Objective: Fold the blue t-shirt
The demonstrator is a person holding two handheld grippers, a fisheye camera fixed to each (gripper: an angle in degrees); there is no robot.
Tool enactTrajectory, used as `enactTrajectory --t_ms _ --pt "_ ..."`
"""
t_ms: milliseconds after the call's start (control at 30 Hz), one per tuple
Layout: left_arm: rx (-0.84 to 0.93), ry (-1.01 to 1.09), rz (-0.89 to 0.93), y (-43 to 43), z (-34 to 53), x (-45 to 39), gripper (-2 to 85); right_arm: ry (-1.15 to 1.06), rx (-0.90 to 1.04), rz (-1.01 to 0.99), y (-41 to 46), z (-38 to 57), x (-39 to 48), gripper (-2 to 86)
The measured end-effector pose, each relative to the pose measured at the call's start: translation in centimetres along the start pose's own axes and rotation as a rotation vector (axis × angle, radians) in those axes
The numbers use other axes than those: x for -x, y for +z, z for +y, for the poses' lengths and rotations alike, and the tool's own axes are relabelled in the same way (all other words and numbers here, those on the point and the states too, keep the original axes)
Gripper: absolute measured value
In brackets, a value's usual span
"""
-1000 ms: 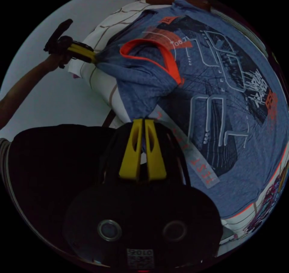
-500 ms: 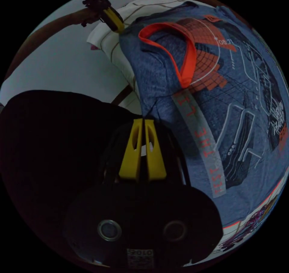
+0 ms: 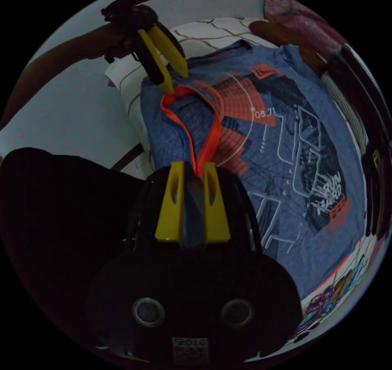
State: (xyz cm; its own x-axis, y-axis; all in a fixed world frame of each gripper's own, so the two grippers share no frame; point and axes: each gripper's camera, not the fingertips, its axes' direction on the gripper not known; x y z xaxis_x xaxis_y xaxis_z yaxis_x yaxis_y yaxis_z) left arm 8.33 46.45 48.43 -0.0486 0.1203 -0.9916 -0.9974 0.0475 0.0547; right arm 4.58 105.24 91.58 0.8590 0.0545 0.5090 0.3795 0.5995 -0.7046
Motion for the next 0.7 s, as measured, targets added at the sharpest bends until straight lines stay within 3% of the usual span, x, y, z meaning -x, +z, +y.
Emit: enactTrajectory --t_ms 200,367,533,700 --pt "0.118 -0.004 -0.063 0.9 -1.8 -0.5 3.6 -0.027 0.054 -0.046 1.3 -0.6 -0.3 4.6" --pt "0.104 -0.183 0.065 -1.8 -1.6 1.6 1.5 0.020 0.066 -0.129 1.0 0.1 -1.0 3.6" --pt "0.016 -0.367 0.162 -4.2 -0.8 3.8 4.8 0.114 0.003 -0.193 0.5 0.6 -2.4 3.6" --pt "-0.016 -0.326 0.279 -4.5 0.4 4.2 10.6 0.122 0.056 -0.164 1.1 0.6 -3.3 3.5"
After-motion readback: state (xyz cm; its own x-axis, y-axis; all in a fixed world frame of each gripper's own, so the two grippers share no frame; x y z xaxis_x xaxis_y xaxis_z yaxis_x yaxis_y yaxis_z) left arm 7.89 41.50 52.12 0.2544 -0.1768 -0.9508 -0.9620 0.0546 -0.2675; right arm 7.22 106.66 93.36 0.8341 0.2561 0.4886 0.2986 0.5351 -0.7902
